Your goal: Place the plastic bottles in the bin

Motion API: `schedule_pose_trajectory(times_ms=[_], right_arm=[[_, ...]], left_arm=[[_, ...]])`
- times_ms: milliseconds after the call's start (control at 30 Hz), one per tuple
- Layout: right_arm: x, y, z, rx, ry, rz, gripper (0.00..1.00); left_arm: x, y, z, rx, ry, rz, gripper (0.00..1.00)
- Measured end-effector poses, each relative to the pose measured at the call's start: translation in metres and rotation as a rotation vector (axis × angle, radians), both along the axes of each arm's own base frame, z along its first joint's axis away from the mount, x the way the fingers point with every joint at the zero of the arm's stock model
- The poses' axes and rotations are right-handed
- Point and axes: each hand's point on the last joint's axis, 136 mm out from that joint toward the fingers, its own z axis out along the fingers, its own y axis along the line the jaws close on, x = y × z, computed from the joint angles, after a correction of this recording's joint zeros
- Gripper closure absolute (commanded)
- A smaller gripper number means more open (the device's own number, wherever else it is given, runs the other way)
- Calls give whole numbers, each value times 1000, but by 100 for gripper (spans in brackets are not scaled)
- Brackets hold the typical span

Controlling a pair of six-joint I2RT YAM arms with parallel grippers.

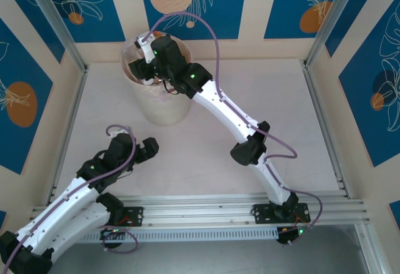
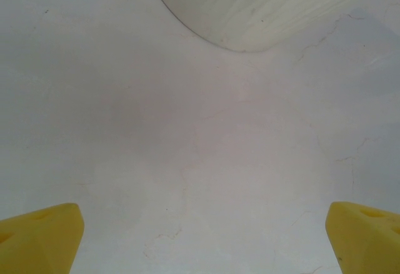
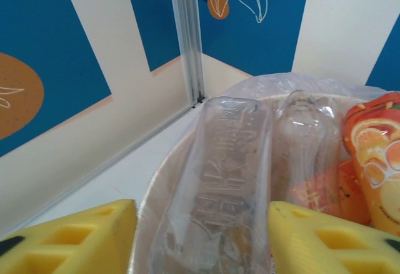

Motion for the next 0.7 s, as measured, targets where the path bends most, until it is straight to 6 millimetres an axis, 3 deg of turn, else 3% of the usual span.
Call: schedule_pose_trajectory(times_ms=[267, 467, 700], right_arm=[[6, 0, 4, 37, 6, 17, 54], [23, -6, -26, 11, 74, 6, 61], [24, -1, -34, 1, 79, 6, 62]], left_arm=[[-1, 1, -1, 16, 2, -8, 0], [-1, 1, -1, 19, 1, -10, 0], [-1, 1, 0, 19, 1, -10, 1]])
